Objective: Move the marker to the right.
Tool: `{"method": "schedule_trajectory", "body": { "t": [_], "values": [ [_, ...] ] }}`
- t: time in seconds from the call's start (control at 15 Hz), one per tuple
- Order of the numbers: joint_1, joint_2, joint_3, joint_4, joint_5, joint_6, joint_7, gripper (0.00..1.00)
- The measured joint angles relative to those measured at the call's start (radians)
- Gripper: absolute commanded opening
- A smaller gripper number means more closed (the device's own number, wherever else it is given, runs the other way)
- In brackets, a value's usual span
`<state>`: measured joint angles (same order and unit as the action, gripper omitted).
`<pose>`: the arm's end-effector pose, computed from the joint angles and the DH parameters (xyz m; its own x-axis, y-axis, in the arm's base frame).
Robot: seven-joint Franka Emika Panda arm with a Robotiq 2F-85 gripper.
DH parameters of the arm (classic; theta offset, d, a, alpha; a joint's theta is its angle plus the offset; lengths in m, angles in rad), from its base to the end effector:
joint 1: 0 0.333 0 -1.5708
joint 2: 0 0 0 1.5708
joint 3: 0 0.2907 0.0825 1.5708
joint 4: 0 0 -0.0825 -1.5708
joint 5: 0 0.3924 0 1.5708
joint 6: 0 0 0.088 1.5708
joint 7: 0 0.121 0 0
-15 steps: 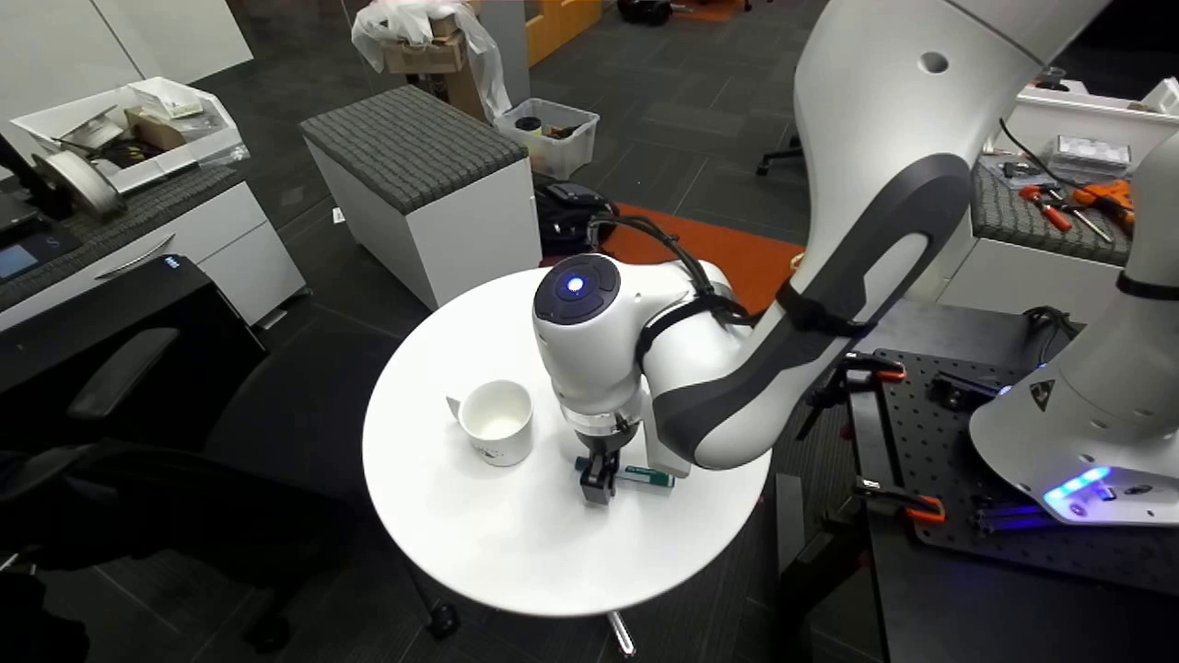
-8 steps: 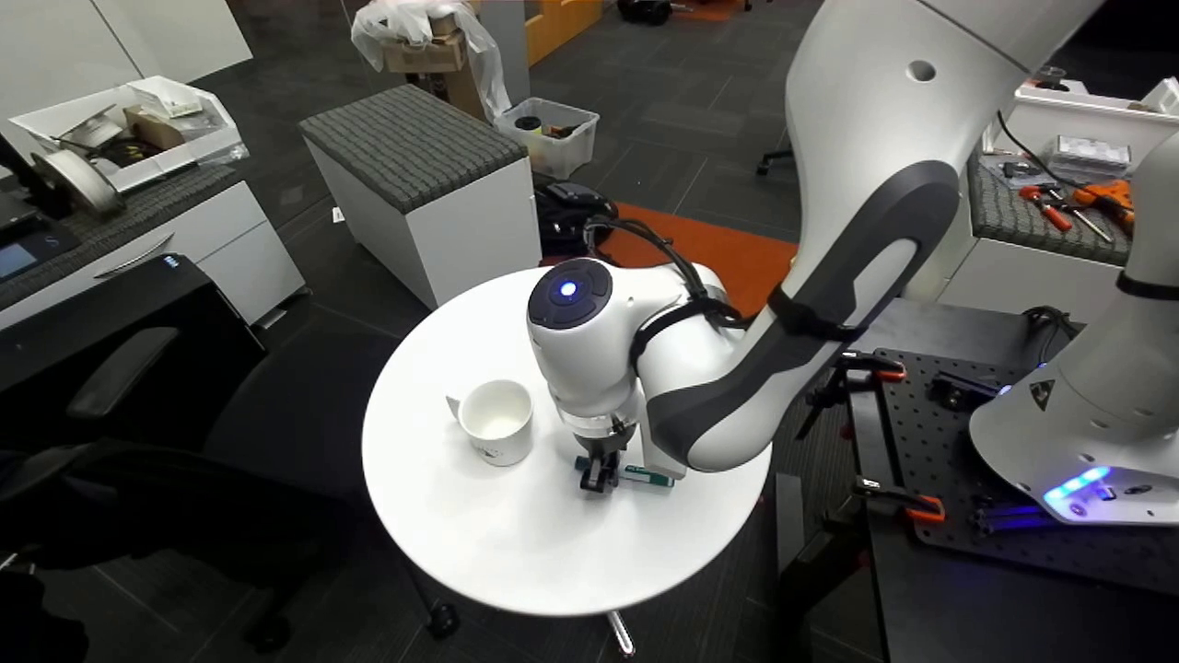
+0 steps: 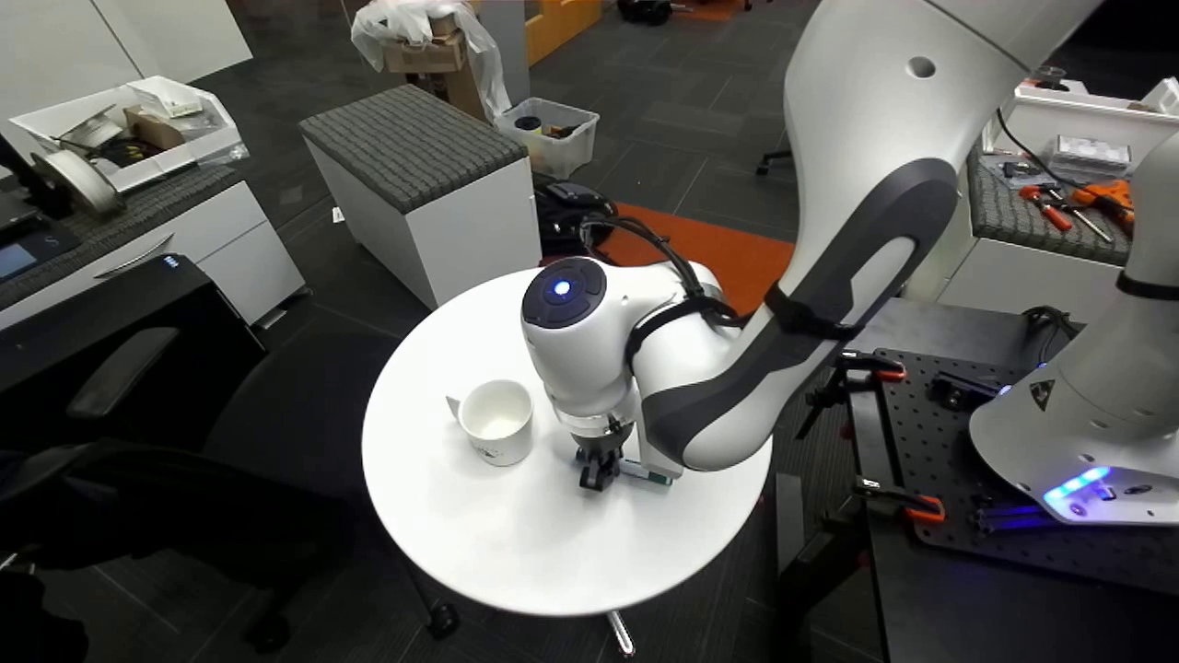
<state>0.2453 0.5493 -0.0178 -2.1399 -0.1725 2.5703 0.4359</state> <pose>0.5267 0.1226 0.0904 0.9951 -0.0604 -0.0781 -0.0500 -0.9904 0.1292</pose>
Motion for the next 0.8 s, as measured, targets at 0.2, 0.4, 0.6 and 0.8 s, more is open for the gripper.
{"method": "schedule_trajectory", "body": {
  "t": [0.2,0.4,0.6,0.8],
  "values": [
    [0.001,-0.009,0.0,0.0,0.003,0.0,0.001,0.05],
    [0.002,-0.053,0.0,-0.01,0.013,-0.012,0.002,0.05],
    [-0.001,-0.137,-0.002,-0.046,0.013,-0.051,0.002,0.05],
    [-0.016,-0.24,-0.008,-0.099,0.006,-0.102,-0.001,0.05]
  ]
}}
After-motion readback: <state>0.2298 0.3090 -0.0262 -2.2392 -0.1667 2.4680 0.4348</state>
